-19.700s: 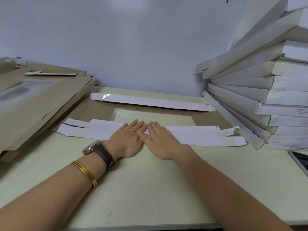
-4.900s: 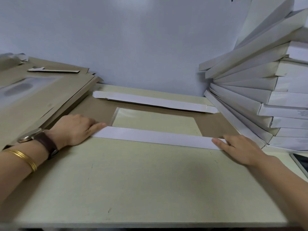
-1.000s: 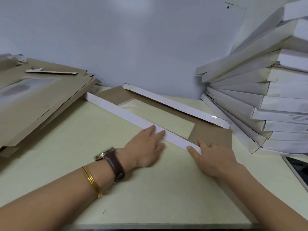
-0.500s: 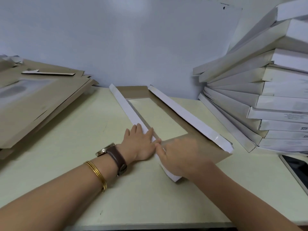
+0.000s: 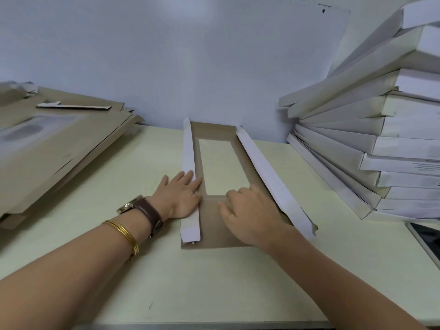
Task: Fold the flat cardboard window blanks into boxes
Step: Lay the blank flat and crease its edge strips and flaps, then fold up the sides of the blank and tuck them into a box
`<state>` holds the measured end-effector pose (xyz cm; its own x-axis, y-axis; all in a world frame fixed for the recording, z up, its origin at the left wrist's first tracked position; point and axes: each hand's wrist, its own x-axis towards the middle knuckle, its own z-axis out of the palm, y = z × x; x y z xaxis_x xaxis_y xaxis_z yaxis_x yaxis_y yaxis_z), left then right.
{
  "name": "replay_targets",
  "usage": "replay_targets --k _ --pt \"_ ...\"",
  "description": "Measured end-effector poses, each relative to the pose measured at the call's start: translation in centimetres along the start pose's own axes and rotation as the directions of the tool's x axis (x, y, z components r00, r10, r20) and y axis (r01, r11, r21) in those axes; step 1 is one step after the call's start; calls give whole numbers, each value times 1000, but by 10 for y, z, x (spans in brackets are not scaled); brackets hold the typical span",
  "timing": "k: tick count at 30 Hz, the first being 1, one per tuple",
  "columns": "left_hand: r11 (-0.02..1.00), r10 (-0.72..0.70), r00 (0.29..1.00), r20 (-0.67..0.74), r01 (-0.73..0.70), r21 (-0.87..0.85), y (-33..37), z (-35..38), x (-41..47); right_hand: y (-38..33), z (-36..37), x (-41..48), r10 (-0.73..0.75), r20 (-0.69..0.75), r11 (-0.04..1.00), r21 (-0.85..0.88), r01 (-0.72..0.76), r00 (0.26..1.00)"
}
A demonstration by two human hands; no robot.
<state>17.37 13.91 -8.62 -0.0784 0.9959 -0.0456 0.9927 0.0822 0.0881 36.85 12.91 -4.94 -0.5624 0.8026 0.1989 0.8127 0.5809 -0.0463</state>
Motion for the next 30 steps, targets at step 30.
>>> replay_targets --k 30 --pt "977 -11 987 -161 44 208 -16 -46 -17 55 30 19 56 71 993 99 -63 996"
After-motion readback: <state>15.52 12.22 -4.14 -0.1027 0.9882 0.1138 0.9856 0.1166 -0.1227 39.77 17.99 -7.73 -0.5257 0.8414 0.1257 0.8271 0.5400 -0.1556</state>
